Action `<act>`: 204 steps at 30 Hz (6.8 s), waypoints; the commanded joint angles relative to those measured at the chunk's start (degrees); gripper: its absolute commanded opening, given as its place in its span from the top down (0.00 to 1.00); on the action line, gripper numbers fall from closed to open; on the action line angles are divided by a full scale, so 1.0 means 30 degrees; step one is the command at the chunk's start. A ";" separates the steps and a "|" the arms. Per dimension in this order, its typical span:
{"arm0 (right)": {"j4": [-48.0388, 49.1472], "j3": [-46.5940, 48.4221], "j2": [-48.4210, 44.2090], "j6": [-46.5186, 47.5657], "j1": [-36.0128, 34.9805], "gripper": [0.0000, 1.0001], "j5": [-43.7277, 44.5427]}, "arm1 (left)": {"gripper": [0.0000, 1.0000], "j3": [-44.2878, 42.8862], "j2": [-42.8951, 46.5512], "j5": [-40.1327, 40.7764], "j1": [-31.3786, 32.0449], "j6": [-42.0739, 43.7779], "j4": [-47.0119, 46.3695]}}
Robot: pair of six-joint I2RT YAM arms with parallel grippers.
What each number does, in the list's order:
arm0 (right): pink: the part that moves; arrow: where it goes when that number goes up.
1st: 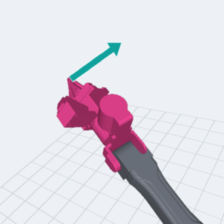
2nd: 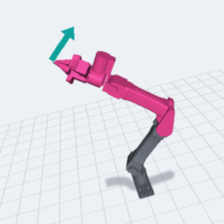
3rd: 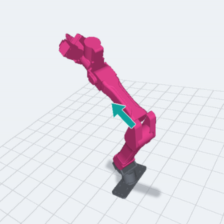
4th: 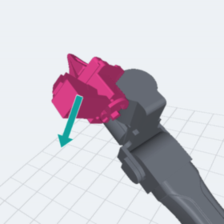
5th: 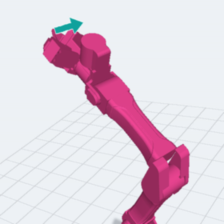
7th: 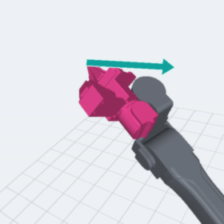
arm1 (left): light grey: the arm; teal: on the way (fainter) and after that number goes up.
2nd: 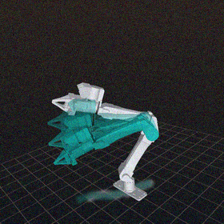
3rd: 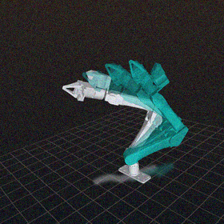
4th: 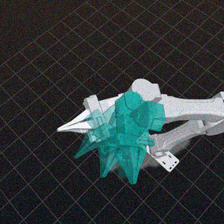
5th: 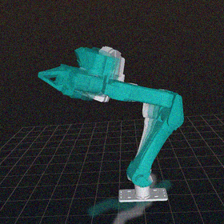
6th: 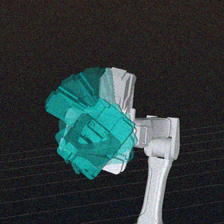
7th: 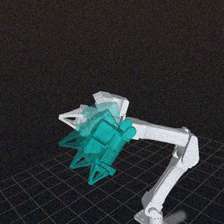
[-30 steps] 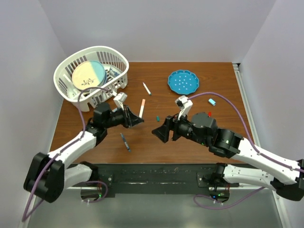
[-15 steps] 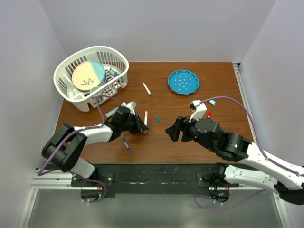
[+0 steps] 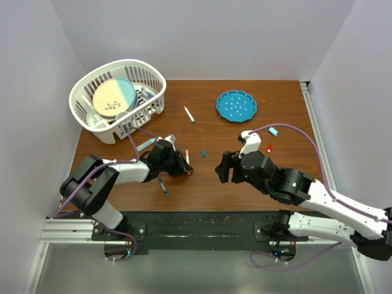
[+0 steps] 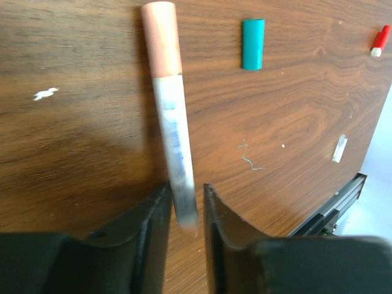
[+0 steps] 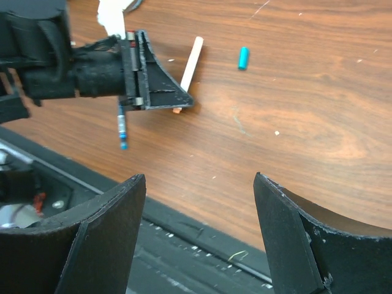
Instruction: Insert the pens into the pen caps
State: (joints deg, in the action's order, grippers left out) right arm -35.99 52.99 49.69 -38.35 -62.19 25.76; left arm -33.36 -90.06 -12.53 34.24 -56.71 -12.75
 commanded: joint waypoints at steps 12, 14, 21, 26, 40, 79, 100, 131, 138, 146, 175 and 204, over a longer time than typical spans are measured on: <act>0.7307 0.3711 0.8263 0.5771 0.6110 0.28 -0.3955 | 0.44 0.0629 0.7278 0.3473 0.0189 0.3810 0.5303; 0.6813 0.5209 1.0350 0.6510 0.6404 0.30 -0.3754 | 0.34 0.0779 0.9622 0.3884 0.0159 0.5216 0.5976; 0.7015 1.1064 1.7560 0.7801 0.7576 0.38 -0.4074 | 0.00 -0.0331 1.3843 0.3447 0.0159 0.8849 0.8437; 0.6721 1.4645 2.2132 0.7977 0.8191 0.43 -0.4221 | 0.00 -0.0360 1.5107 0.2449 0.0159 0.8649 0.8146; 0.6695 2.2294 2.9840 0.8417 0.9012 0.54 -0.3870 | 0.00 -0.1681 1.7510 0.5262 0.0159 0.9733 1.1575; 1.4892 0.1918 1.5236 0.4088 0.8984 1.00 -0.7822 | 0.21 -0.1154 1.2183 0.2338 0.0042 0.3641 0.2797; 1.9408 -0.4012 0.5761 0.0040 0.4766 1.00 -0.8615 | 0.36 -0.0803 0.7695 0.0986 -0.0075 0.1970 -0.5559; 1.5131 -0.0907 0.4148 0.0859 0.3973 0.59 -0.9113 | 1.00 0.1425 0.9191 -0.9562 -0.0046 0.5016 -0.7761; 1.5305 -0.1462 0.4295 0.0742 0.3973 0.61 -0.9464 | 1.00 0.1161 0.9103 -0.9445 -0.0046 0.5162 -0.7643; 1.4897 -0.1990 0.4472 0.0535 0.3973 0.65 -0.9905 | 1.00 0.0809 0.8839 -0.9328 -0.0046 0.5162 -0.7644; 1.3080 0.0236 0.3944 0.1885 0.3915 1.00 -0.8996 | 0.62 0.1278 0.9688 -0.9532 -0.0046 0.6276 -0.5769; 0.8160 0.0120 0.3210 0.1298 0.4002 0.57 -0.4138 | 1.00 -0.0303 1.2935 -0.2302 -0.0075 0.9703 0.3977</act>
State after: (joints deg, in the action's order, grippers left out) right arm -7.49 53.45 60.16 -33.61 -50.30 4.49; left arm -30.44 -55.61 -29.91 34.44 -31.86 -11.25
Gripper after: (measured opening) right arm 0.453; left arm 0.143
